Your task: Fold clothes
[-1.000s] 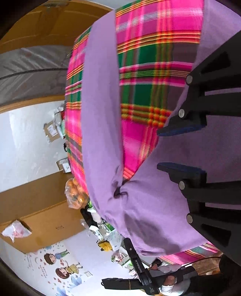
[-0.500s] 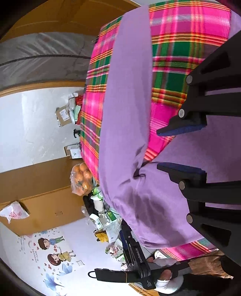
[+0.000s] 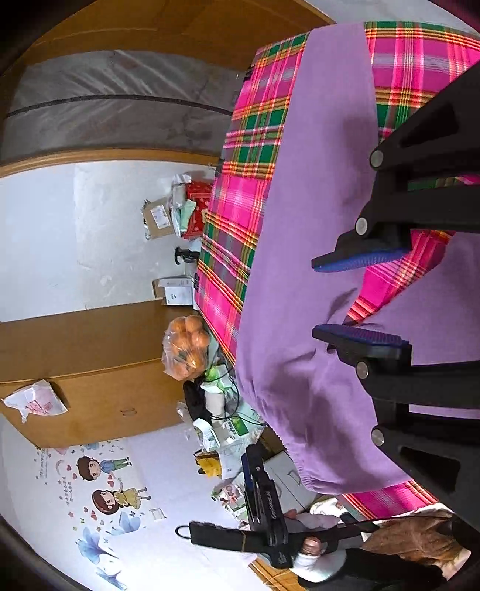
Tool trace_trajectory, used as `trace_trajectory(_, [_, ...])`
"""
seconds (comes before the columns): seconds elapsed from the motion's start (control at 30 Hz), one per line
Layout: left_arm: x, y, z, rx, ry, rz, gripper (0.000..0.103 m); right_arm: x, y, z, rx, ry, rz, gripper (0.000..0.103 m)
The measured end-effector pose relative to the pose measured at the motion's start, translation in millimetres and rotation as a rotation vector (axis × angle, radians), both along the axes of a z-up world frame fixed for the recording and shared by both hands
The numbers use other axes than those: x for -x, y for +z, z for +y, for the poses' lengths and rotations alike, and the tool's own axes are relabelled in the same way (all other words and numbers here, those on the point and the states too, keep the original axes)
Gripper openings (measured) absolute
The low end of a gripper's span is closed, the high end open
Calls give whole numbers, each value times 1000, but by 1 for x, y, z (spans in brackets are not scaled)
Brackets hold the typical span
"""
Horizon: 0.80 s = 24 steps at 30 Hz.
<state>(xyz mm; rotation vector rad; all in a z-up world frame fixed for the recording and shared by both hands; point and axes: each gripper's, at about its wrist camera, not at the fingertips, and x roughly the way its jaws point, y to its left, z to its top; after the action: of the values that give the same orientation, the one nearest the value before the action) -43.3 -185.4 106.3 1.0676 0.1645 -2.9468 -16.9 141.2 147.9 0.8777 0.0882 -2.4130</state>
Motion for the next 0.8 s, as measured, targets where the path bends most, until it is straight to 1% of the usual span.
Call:
trace_trajectory(0.1, [11, -17, -12, -46, 9, -56, 37, 14, -16, -3, 4, 10, -67, 30])
trace_trajectory(0.2, [18, -33, -17, -66, 17, -97, 37, 24, -30, -6, 6, 23, -119, 30])
trace_trajectory(0.33, [26, -41, -18, -75, 11, -121, 37, 39, -35, -14, -17, 41, -132, 30])
trace_trajectory(0.57, [59, -38, -19, -11, -3, -140, 37, 70, -42, -36, -71, 103, -117, 30])
trace_trajectory(0.6, [64, -37, -19, -3, -6, -141, 37, 76, -43, -40, -81, 111, -120, 31])
trace_trajectory(0.67, [73, -36, -21, 13, -10, -144, 37, 87, -45, -47, -98, 124, -126, 37])
trace_trajectory(0.8, [89, -33, -25, 51, -14, -154, 37, 107, -46, -56, -121, 141, -125, 39])
